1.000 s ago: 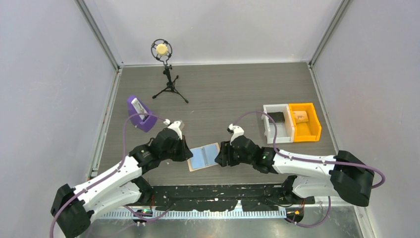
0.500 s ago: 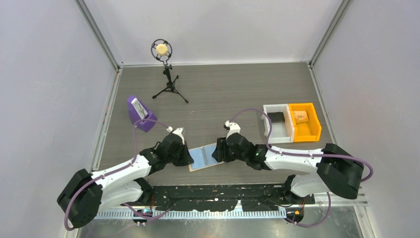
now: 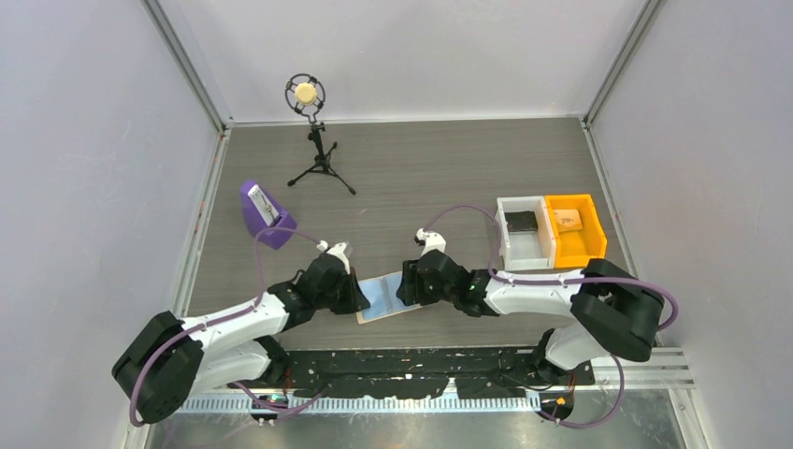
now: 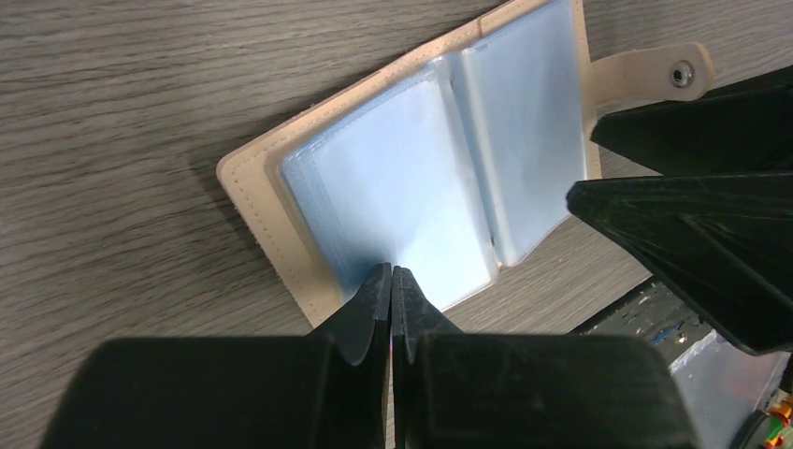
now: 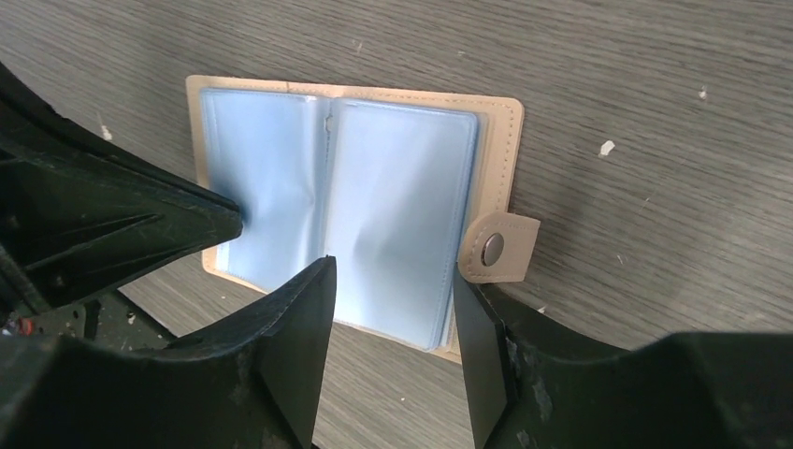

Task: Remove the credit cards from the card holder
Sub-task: Remove the credit card from the card holder.

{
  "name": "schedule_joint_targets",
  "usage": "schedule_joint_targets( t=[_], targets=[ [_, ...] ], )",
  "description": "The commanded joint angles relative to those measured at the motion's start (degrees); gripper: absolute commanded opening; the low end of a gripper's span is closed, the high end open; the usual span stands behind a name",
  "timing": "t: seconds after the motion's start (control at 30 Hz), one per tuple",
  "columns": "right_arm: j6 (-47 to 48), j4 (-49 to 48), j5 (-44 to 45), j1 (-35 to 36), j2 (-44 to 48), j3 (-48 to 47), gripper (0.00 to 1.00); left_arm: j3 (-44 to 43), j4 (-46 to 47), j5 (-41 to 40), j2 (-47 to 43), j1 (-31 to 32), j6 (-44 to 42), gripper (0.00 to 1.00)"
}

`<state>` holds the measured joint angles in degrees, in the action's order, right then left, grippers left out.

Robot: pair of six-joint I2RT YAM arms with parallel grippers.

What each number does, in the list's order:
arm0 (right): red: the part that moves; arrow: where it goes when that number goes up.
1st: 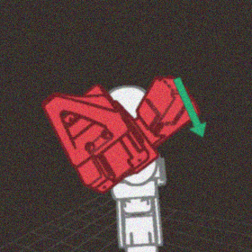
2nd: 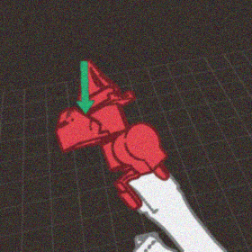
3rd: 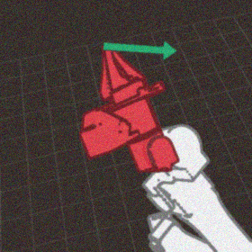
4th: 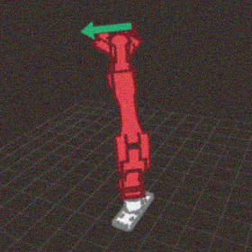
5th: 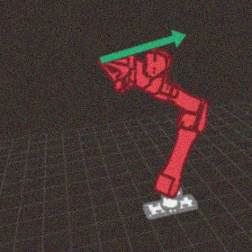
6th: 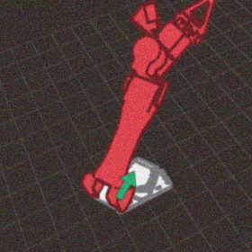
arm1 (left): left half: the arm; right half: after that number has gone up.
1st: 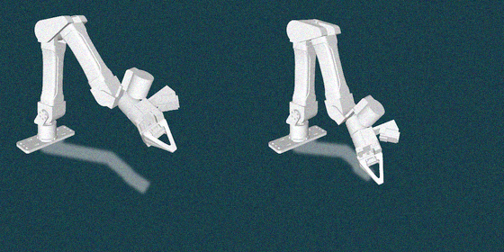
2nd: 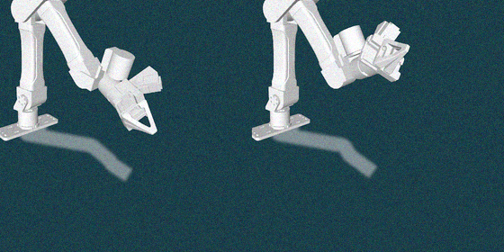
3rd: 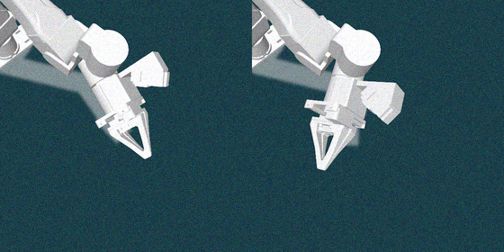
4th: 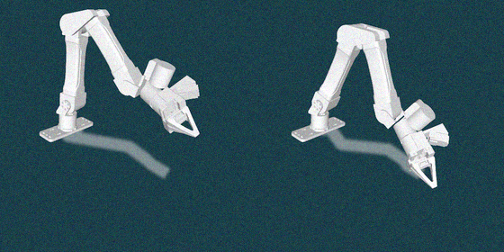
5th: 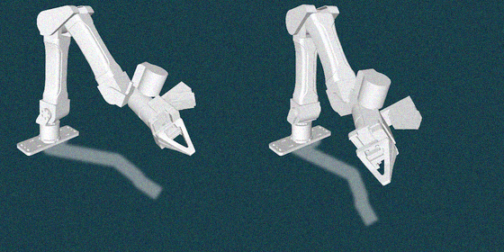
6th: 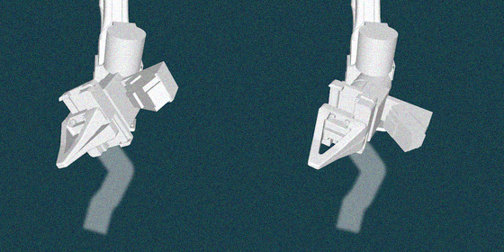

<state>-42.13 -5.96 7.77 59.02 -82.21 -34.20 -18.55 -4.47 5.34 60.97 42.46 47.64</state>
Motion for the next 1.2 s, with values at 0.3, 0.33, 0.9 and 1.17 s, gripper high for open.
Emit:
schedule_joint_targets(
  t=[0.3,0.33,0.9,1.17],
  targets=[
    [0.7,-3.1,-1.2,0.2,-3.3,-2.2,0.55,2.8,4.1,0.9,2.3,-0.2,1.0,0.00],
    [0.5,-4.1,-1.5,0.2,-2.7,-2.0,0.53,2.8,4.0,0.8,2.4,-0.2,1.0,0.00],
    [-0.2,-12.7,-11.7,0.2,-2.0,-1.9,0.35,1.9,1.9,1.9,1.3,-0.2,0.7,0.00],
    [0.3,-13.2,-16.4,0.4,-5.2,-4.3,0.43,-3.9,-14.9,-4.6,-12.8,-0.3,3.3,0.12]
  ],
)
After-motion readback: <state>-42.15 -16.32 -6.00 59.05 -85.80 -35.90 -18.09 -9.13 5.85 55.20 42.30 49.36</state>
